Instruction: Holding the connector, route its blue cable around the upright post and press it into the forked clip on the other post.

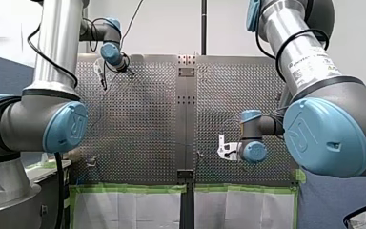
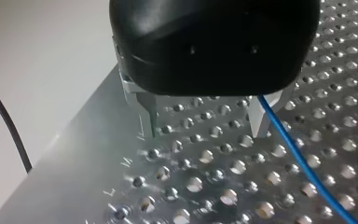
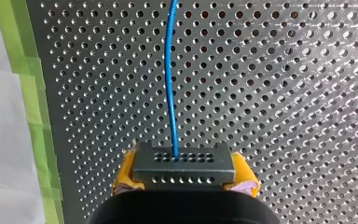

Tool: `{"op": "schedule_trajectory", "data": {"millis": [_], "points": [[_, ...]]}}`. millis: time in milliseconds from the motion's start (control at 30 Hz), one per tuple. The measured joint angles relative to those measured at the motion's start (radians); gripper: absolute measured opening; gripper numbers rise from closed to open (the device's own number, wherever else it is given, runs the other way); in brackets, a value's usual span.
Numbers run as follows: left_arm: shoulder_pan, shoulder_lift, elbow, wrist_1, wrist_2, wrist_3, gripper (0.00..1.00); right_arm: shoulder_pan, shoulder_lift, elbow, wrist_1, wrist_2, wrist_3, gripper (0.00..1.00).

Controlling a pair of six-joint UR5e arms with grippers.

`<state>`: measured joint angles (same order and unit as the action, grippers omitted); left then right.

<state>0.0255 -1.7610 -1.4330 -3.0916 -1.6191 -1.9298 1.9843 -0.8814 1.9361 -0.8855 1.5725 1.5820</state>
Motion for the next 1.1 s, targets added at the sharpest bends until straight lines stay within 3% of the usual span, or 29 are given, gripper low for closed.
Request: {"op": "schedule_trajectory", "data": {"millis": [267, 567, 800, 1100], "points": [[0.006, 0.0, -0.047, 0.043, 0.002, -0.007, 0.98, 0.0, 0.0, 0.0, -0.001, 0.0, 0.0, 0.0], [0.027, 0.0, -0.12, 0.117, 0.02, -0.049, 0.98, 0.003, 0.001, 0.0, -0.002, 0.001, -0.001, 0.0], [0.03, 0.001, -0.148, 0.162, 0.064, -0.101, 0.98, 0.005, 0.001, -0.001, -0.002, 0.001, -0.002, 0.0], [0.052, 0.001, -0.163, 0.162, 0.105, -0.147, 0.98, 0.005, 0.0, 0.0, -0.002, 0.001, -0.003, 0.0]]}}
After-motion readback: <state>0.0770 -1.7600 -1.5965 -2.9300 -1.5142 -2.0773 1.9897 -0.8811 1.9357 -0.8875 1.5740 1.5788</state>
